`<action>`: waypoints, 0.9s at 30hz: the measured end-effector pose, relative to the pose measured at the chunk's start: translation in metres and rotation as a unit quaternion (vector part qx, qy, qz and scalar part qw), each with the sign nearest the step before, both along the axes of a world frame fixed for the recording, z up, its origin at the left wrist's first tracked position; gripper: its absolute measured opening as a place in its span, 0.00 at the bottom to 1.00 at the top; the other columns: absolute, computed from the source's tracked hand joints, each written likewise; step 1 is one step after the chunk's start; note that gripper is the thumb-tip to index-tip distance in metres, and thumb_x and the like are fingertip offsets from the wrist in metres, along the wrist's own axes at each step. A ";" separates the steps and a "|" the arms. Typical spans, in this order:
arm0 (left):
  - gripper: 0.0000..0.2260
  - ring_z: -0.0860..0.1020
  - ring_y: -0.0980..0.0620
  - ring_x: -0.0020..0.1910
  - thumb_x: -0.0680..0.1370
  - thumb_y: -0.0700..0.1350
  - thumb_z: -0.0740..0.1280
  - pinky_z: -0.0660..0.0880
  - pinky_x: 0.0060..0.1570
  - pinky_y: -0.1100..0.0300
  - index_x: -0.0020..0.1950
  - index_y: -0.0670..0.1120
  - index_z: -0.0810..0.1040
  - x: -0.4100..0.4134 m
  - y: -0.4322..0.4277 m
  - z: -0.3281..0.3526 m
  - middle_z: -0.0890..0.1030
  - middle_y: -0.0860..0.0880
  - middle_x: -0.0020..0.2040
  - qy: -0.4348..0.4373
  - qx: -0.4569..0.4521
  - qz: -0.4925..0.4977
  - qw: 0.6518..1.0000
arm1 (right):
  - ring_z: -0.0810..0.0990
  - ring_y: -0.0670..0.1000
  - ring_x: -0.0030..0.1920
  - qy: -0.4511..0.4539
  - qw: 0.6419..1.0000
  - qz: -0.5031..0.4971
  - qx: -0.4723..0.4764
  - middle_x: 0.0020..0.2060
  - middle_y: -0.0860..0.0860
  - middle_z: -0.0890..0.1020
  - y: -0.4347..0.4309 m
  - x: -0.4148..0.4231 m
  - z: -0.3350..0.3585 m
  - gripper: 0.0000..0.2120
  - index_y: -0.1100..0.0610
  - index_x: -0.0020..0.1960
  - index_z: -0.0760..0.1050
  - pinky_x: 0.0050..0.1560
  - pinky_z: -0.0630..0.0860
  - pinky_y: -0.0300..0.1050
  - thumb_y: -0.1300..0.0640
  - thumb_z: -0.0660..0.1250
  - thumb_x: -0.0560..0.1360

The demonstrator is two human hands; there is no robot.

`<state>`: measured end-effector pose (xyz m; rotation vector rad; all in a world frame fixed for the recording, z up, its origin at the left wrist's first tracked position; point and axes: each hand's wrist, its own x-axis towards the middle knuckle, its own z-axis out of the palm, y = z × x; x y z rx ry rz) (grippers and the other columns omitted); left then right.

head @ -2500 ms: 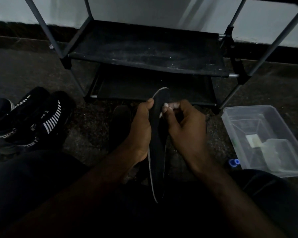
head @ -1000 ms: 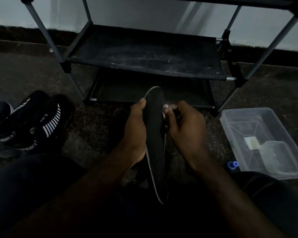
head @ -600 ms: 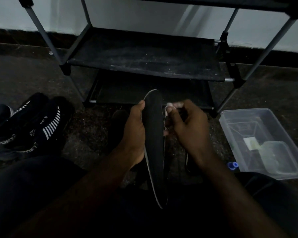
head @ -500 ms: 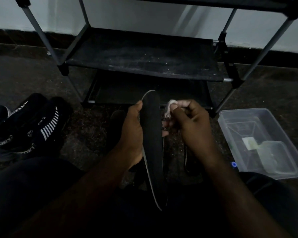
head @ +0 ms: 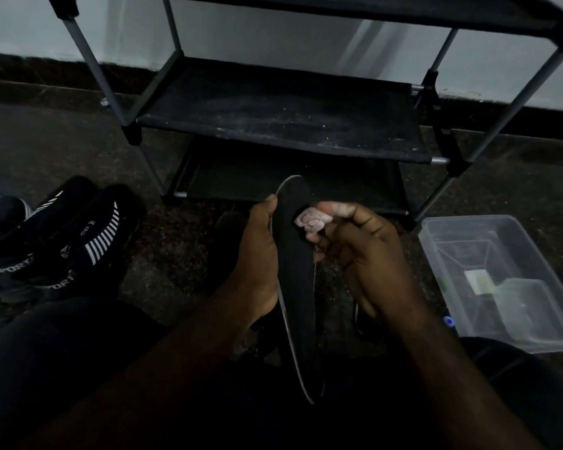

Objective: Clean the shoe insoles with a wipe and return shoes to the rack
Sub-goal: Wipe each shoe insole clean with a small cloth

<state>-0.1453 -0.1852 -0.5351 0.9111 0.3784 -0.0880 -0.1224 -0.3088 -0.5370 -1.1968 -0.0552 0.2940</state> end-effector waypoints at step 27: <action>0.30 0.84 0.46 0.47 0.79 0.64 0.50 0.81 0.45 0.57 0.49 0.44 0.84 -0.004 -0.001 0.001 0.84 0.39 0.48 0.012 0.040 0.004 0.999 | 0.85 0.45 0.46 -0.167 0.960 0.009 -0.224 0.43 0.49 0.87 0.003 -0.010 -0.003 0.04 0.60 0.49 0.82 0.49 0.80 0.39 0.62 0.73 0.74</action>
